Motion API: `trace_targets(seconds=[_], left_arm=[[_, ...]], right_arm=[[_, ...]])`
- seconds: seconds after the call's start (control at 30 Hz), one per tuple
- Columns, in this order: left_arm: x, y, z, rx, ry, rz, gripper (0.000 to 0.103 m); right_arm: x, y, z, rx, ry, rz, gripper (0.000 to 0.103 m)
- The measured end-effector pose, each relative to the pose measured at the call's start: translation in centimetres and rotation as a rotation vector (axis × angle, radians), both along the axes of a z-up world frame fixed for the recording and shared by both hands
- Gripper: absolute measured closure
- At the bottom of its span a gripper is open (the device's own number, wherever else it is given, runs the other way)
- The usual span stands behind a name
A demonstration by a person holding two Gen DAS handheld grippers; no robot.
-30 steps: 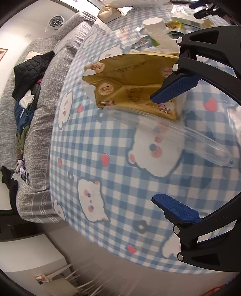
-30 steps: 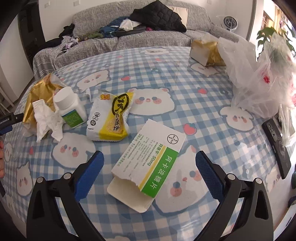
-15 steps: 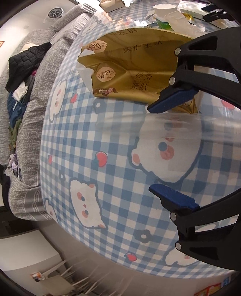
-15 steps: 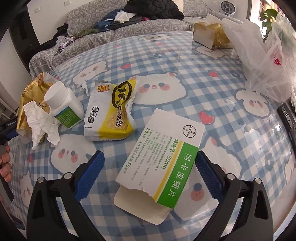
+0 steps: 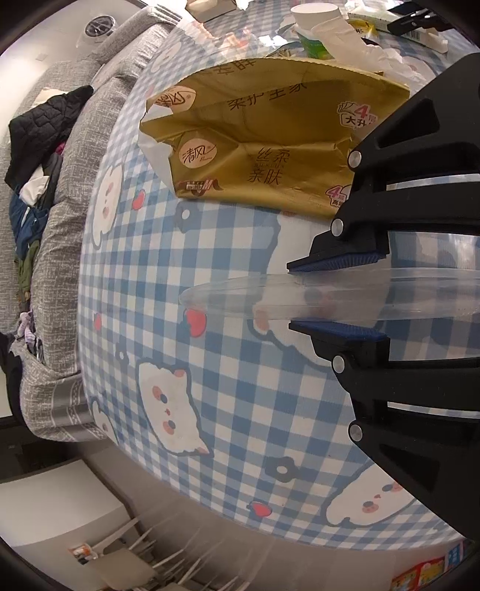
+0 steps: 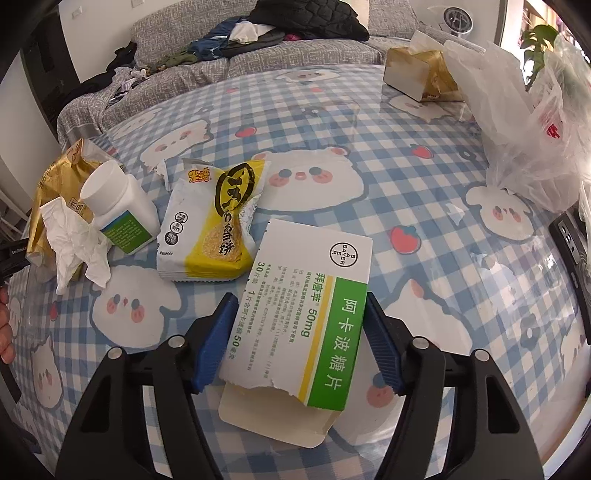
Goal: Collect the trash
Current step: 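Grasp the clear plastic tube with the left tool while the right tool grasps the white medicine box, then carry the plastic tube and white medicine box down over the black trash bin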
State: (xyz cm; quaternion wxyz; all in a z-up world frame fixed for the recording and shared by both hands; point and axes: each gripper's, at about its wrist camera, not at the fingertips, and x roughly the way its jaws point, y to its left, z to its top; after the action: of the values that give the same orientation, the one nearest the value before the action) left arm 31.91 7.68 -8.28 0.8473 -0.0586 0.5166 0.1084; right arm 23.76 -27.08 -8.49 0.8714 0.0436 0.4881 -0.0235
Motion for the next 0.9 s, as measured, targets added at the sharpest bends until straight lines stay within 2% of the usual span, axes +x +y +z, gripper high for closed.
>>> trace_targets(seconds=[0.37, 0.9], left_arm=[[-0.8, -0.1, 1.0, -0.022, -0.032, -0.021, 0.078], [-6.2, -0.5, 4.3, -0.025, -0.073, -0.038, 0.078]], right_arm=[[-0.5, -0.4, 1.0, -0.019, -0.032, -0.002, 0.039], [-3.9, 0.2, 3.7, -0.018, -0.101, 0.054, 0.039]])
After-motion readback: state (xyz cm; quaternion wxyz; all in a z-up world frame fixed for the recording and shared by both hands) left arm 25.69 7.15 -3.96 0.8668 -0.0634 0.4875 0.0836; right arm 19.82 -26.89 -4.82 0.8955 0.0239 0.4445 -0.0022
